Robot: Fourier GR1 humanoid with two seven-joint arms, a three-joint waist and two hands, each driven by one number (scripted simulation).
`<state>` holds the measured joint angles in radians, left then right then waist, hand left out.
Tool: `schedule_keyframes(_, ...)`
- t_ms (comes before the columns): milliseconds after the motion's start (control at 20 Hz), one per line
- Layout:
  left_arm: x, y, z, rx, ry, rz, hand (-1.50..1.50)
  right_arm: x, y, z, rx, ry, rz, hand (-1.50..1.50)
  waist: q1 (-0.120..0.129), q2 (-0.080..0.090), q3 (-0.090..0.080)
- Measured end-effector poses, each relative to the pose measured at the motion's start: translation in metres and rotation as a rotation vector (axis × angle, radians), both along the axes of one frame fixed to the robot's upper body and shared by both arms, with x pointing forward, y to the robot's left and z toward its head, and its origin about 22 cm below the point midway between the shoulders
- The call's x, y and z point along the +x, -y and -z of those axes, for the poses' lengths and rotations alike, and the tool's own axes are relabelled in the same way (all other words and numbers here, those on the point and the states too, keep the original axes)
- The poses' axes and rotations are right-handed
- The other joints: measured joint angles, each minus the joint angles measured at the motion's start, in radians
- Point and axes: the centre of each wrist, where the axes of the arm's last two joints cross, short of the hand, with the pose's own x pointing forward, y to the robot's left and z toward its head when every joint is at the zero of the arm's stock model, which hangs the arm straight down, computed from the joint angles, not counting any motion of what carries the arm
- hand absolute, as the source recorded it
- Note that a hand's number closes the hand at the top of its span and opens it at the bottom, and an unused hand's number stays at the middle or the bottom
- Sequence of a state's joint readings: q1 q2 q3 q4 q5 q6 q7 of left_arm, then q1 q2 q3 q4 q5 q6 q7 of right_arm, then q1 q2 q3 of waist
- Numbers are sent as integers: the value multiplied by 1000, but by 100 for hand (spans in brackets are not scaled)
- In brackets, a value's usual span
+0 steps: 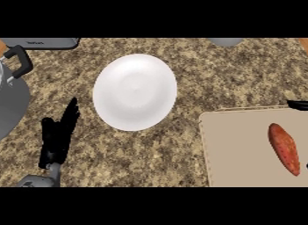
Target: Pick the sweet potato from the tray and place it in the plate
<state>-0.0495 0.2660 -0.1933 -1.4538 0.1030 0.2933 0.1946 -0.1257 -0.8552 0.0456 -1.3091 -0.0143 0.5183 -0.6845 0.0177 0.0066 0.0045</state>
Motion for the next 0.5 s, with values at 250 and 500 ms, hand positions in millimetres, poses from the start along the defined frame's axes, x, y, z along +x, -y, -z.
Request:
schedule_keyframes(250, -2, 0, 1, 7, 7, 4, 0, 8, 4, -17, -239, 69, -54, -150, 3, -2, -2)
schedule_keyframes(500, -2, 3, 2, -2, 2, 9, 0, 17, -1, -34, -450, 35, -133, -150, 6, -2, -4)
